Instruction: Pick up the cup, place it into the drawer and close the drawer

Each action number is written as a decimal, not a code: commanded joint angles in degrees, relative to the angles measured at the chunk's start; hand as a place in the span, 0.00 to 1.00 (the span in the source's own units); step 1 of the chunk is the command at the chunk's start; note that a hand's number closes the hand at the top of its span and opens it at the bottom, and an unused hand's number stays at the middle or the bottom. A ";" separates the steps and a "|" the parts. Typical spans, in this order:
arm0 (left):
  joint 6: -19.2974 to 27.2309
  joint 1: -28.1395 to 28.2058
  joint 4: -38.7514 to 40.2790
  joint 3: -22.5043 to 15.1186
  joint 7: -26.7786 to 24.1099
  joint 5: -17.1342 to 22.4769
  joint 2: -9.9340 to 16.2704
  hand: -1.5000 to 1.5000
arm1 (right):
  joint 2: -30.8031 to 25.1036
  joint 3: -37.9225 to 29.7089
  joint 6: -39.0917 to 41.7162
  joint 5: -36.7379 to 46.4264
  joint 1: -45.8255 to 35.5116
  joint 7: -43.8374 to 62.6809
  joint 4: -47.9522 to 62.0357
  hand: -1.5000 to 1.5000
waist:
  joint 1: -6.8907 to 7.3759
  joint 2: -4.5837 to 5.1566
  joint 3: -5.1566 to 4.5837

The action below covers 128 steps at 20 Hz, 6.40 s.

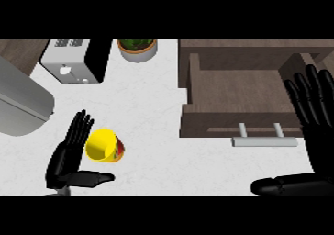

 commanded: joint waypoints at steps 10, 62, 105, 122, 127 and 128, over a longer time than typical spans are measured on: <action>-0.29 -9.29 20.94 4.30 -11.06 -0.84 1.40 0.00 | 1.06 1.80 1.12 0.90 1.74 -0.76 -0.49 0.00 | -0.13 0.02 -0.01; -2.78 -19.50 39.40 7.96 -33.07 4.43 -0.71 1.00 | -1.39 -2.81 1.53 -3.70 -1.23 4.86 -2.79 0.00 | -0.03 -0.06 0.00; 21.08 -49.73 2.83 -4.27 15.37 6.43 -3.56 1.00 | -2.02 -5.32 2.56 -3.04 -3.92 0.98 4.91 0.00 | -0.24 0.10 0.02; 34.76 -69.66 34.08 -15.19 7.45 15.90 -4.56 1.00 | -2.10 -4.65 3.61 -3.70 -2.62 1.38 2.37 0.00 | -2.43 0.47 0.05; 32.92 -71.17 40.05 -17.16 5.80 19.98 -4.56 1.00 | -0.79 -1.96 0.93 -1.43 -3.51 5.05 -0.71 0.00 | -2.42 0.40 0.02; 33.12 -70.69 39.91 -17.80 6.54 19.75 -4.56 1.00 | -2.32 -3.98 3.58 -3.32 -0.68 2.77 -1.27 0.00 | -2.15 0.29 0.03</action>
